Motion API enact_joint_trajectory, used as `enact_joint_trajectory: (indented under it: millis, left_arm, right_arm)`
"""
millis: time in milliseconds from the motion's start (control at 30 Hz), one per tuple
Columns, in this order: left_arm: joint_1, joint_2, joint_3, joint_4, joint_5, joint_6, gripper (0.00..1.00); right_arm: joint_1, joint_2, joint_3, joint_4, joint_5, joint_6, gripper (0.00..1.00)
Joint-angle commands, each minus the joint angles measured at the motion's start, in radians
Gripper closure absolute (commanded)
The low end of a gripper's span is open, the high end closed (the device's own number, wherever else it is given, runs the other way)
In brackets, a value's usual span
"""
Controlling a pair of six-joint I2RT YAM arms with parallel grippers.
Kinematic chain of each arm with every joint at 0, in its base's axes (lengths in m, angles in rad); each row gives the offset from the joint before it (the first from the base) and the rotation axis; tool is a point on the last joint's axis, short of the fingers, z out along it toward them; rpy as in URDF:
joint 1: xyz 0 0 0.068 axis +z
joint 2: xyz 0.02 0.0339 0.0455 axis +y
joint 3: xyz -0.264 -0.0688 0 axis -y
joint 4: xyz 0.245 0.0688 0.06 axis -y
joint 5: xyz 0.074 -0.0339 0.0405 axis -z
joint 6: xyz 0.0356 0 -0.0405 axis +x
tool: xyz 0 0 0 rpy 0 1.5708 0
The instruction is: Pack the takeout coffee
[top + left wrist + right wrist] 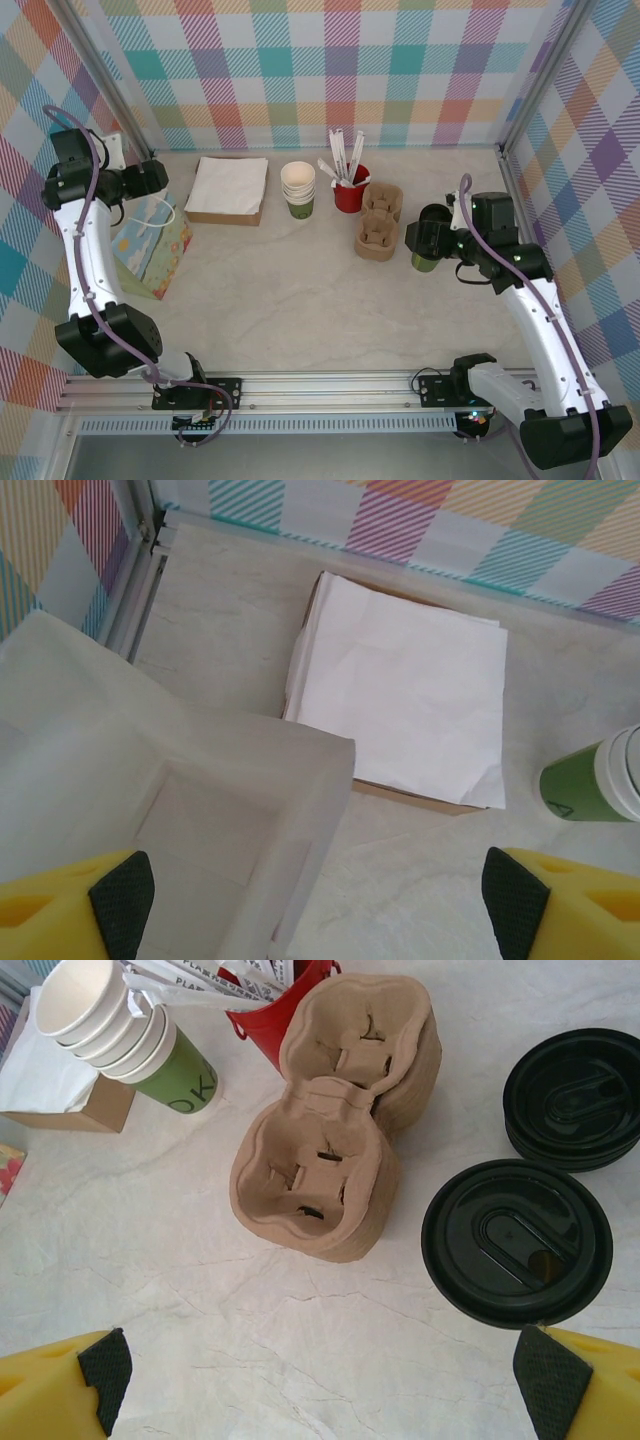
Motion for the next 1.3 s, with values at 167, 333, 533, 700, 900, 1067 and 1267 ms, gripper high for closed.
enact_joint_trajectory:
  millis: [167,333,533,700,900,1067,1267]
  left_arm:
    - [0.012,-0.014,-0.116,0.063,0.007,0.054,0.19]
    - [0.012,-0.003,-0.127,0.073,0.001,0.065,0.33]
    - [0.012,0.008,-0.122,0.071,0.002,0.069,0.62]
    - [0.012,-0.010,-0.133,0.071,-0.002,0.074,0.82]
    - [0.000,-0.057,-0.152,0.059,-0.027,0.068,0.97]
    - [-0.056,-0.105,-0.159,0.001,-0.097,0.045,1.00]
    - [-0.165,-0.182,-0.155,-0.093,-0.164,-0.056,1.00]
  right_arm:
    - [-0.005,0.014,-0.011,0.017,-0.024,0.006,0.00]
    - [-0.004,0.014,-0.015,0.018,-0.027,0.011,0.00]
    - [-0.004,0.015,-0.018,0.017,-0.024,0.015,0.00]
    - [-0.004,0.014,-0.023,0.019,-0.024,0.023,0.00]
    - [-0.004,0.014,-0.029,0.020,-0.023,0.028,0.00]
    - [-0.005,0.016,-0.040,0.029,-0.024,0.040,0.00]
    - [-0.004,0.028,-0.043,0.029,-0.023,0.049,0.00]
